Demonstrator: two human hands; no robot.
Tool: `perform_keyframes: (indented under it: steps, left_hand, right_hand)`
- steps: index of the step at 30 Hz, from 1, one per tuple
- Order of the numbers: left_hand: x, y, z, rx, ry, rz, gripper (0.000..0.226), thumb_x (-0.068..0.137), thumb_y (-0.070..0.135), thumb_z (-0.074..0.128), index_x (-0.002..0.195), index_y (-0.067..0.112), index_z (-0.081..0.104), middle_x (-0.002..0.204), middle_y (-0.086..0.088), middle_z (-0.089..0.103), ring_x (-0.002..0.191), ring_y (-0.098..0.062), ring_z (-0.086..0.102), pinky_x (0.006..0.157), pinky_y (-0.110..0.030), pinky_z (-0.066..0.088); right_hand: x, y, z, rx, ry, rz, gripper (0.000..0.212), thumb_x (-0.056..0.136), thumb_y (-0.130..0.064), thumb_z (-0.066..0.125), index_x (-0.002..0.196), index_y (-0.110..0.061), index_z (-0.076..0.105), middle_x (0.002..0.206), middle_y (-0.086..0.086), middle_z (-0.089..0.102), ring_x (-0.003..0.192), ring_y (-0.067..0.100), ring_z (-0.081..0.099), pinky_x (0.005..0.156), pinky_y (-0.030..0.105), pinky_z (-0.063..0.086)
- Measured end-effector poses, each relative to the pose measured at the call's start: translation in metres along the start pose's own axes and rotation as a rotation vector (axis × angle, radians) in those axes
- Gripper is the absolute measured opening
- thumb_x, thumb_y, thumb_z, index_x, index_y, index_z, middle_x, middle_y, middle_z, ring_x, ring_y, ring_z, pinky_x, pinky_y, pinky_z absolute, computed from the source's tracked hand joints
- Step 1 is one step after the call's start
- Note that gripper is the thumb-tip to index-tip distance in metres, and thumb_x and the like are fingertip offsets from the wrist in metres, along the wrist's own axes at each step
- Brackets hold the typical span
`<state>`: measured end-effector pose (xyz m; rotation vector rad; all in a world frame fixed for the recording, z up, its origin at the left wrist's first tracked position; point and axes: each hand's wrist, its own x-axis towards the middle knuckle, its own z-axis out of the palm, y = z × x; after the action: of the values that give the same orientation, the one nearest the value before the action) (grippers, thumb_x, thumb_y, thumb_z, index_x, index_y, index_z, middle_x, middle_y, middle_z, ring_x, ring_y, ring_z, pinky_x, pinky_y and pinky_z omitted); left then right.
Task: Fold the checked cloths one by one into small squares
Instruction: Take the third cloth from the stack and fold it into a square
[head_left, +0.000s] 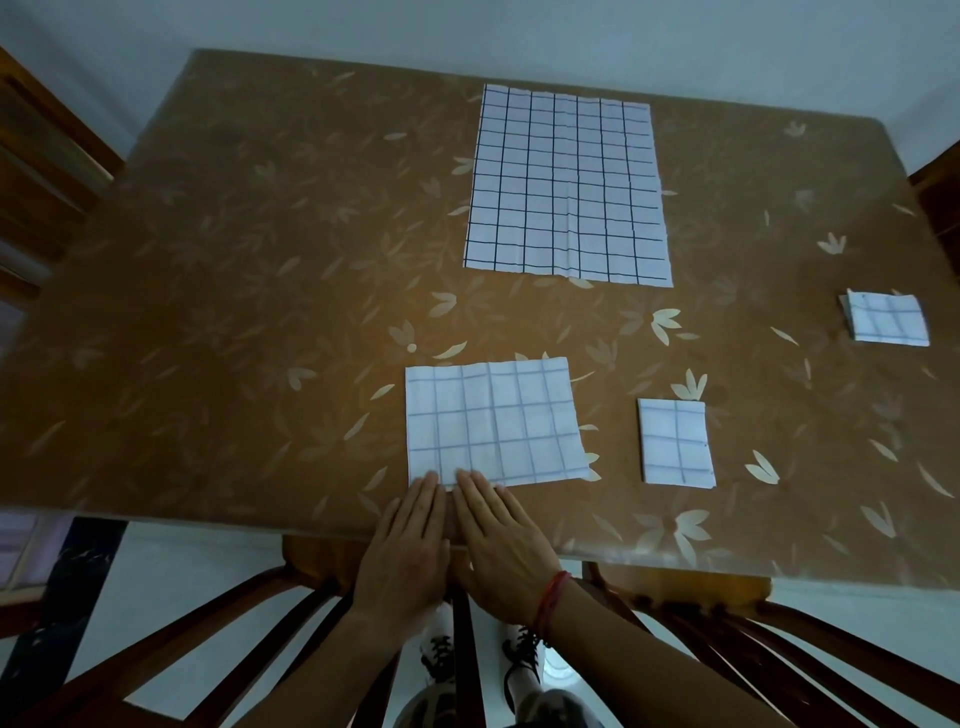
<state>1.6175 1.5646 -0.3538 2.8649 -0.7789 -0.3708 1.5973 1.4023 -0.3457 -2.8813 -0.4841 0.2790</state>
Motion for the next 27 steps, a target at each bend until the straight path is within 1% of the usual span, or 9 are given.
perform_keyframes:
  steps: [2, 4, 7, 10, 14, 20, 22, 24, 27]
  left_hand:
    - [0.0, -0.002, 0.0, -0.002, 0.0, -0.011, 0.06, 0.1, 0.035, 0.012, 0.147, 0.002, 0.027, 0.154, -0.018, 0.027, 0.144, -0.029, 0.024, 0.108, -0.048, 0.038]
    - [0.0, -0.004, 0.0, -0.009, -0.002, -0.013, 0.061, 0.096, 0.035, 0.02, 0.146, 0.001, 0.03, 0.154, -0.018, 0.028, 0.143, -0.028, 0.026, 0.108, -0.047, 0.039]
    - [-0.001, -0.006, -0.001, -0.004, -0.001, -0.007, 0.061, 0.093, 0.032, 0.024, 0.146, 0.002, 0.033, 0.155, -0.016, 0.026, 0.143, -0.027, 0.026, 0.111, -0.042, 0.035]
    - [-0.001, -0.007, 0.0, 0.014, 0.014, -0.014, 0.059, 0.095, 0.03, 0.023, 0.147, 0.003, 0.032, 0.156, -0.014, 0.026, 0.144, -0.025, 0.024, 0.115, -0.037, 0.027]
    - [-0.002, -0.005, 0.002, 0.04, 0.008, -0.024, 0.059, 0.095, 0.031, 0.024, 0.148, 0.004, 0.03, 0.157, -0.013, 0.023, 0.145, -0.024, 0.022, 0.112, -0.039, 0.018]
    - [-0.002, -0.002, 0.004, 0.048, 0.019, -0.045, 0.06, 0.094, 0.031, 0.023, 0.147, 0.003, 0.03, 0.156, -0.014, 0.023, 0.145, -0.026, 0.022, 0.113, -0.039, 0.017]
    - [-0.002, -0.003, 0.004, 0.039, 0.035, -0.046, 0.06, 0.094, 0.031, 0.025, 0.147, 0.003, 0.032, 0.156, -0.014, 0.025, 0.144, -0.026, 0.024, 0.113, -0.038, 0.017]
    - [-0.002, -0.002, 0.004, 0.021, 0.042, -0.051, 0.06, 0.094, 0.031, 0.025, 0.146, 0.004, 0.033, 0.155, -0.013, 0.026, 0.143, -0.026, 0.026, 0.116, -0.037, 0.023]
    - [-0.001, 0.0, 0.005, -0.027, 0.041, -0.07, 0.057, 0.094, 0.028, 0.033, 0.146, 0.004, 0.034, 0.155, -0.013, 0.026, 0.143, -0.026, 0.027, 0.111, -0.041, 0.035]
  right_hand:
    - [-0.002, 0.005, 0.001, -0.016, -0.027, 0.003, 0.064, 0.101, -0.05, 0.024, 0.147, -0.005, 0.026, 0.154, 0.017, 0.033, 0.143, 0.029, 0.032, 0.109, 0.048, 0.039]
    - [-0.007, 0.016, 0.001, -0.04, -0.083, 0.023, 0.074, 0.096, -0.056, 0.032, 0.149, -0.004, 0.026, 0.156, 0.018, 0.028, 0.144, 0.03, 0.028, 0.112, 0.049, 0.034]
    - [-0.021, 0.038, -0.006, -0.074, -0.141, 0.092, 0.083, 0.091, -0.059, 0.033, 0.151, -0.002, 0.025, 0.159, 0.019, 0.02, 0.146, 0.031, 0.022, 0.113, 0.052, 0.033]
    - [-0.039, 0.061, -0.013, -0.111, -0.152, 0.195, 0.089, 0.087, -0.064, 0.038, 0.15, -0.001, 0.029, 0.158, 0.017, 0.023, 0.146, 0.031, 0.025, 0.115, 0.05, 0.031]
    - [-0.053, 0.08, -0.017, -0.114, -0.153, 0.296, 0.09, 0.087, -0.067, 0.036, 0.147, 0.001, 0.036, 0.156, 0.017, 0.029, 0.144, 0.031, 0.03, 0.112, 0.046, 0.02]
    - [-0.053, 0.079, -0.011, -0.117, -0.095, 0.32, 0.086, 0.09, -0.064, 0.036, 0.146, 0.001, 0.038, 0.155, 0.017, 0.03, 0.143, 0.03, 0.031, 0.112, 0.044, 0.018]
    - [-0.052, 0.08, -0.009, -0.124, -0.062, 0.313, 0.083, 0.09, -0.062, 0.037, 0.144, 0.0, 0.04, 0.155, 0.017, 0.032, 0.142, 0.03, 0.033, 0.112, 0.044, 0.019]
    - [-0.051, 0.081, -0.007, -0.119, -0.04, 0.309, 0.079, 0.09, -0.059, 0.037, 0.142, 0.0, 0.044, 0.152, 0.018, 0.037, 0.14, 0.031, 0.038, 0.116, 0.045, 0.026]
    - [-0.043, 0.079, -0.02, -0.04, 0.008, 0.298, 0.07, 0.088, -0.048, 0.043, 0.139, -0.001, 0.048, 0.146, 0.019, 0.046, 0.131, 0.036, 0.049, 0.104, 0.046, 0.044]
